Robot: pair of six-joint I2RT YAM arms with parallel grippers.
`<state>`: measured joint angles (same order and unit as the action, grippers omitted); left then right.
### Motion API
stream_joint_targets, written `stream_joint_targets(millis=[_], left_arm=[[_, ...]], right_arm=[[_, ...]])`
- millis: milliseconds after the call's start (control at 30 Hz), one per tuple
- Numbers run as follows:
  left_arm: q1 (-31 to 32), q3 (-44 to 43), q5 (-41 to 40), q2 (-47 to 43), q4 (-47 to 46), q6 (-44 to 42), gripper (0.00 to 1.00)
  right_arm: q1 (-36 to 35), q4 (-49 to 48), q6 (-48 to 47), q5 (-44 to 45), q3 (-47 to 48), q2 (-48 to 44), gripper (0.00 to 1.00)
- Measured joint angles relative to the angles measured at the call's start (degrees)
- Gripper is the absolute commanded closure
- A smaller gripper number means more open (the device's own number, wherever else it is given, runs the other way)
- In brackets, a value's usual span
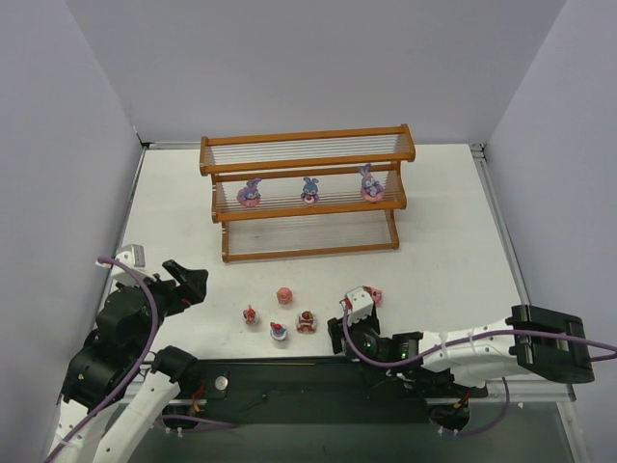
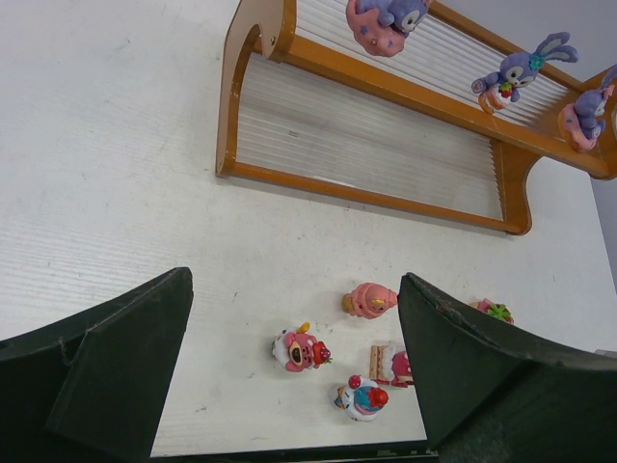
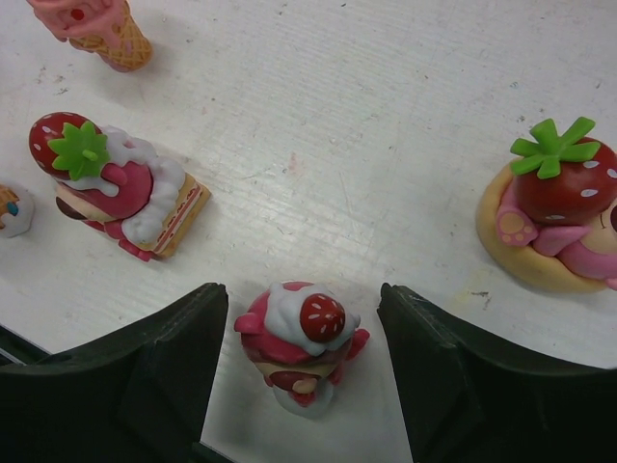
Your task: Place and organize the plastic toys onto the shelf
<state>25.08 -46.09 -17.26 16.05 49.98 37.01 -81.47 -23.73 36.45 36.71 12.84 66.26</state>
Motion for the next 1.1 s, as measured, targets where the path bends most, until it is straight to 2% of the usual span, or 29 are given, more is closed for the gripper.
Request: stream_joint_targets(millis=[100,300,433,467,833,1100], left_arm=[[0.0,0.0,0.0,0.0,0.0,0.0,0.03],[0.0,0.0,0.0,0.0,0.0,0.0,0.03],[0.0,0.0,0.0,0.0,0.0,0.0,0.03],[0.0,0.0,0.0,0.0,0.0,0.0,0.03],[0.5,0.0,0.0,-0.2,0.0,0.0,0.03],[0.6,0.0,0.0,-0.2,0.0,0.0,0.03]], right_arm=[[0.0,0.0,0.4,0.4,-0.9,-1.0,0.39],[0.0,0.9,2.1,1.0,-1.3,-3.4,0.60],[0.0,1.9,3.3,1.4,-1.3,-4.2,0.89],[0.0,2.1,3.4,1.5,-1.3,-4.2,0.92],[0.8,7.4,5.2,2.9,2.3,-4.5,0.99],[7.2,7.0,3.3,2.9,7.8,-7.7,1.00]])
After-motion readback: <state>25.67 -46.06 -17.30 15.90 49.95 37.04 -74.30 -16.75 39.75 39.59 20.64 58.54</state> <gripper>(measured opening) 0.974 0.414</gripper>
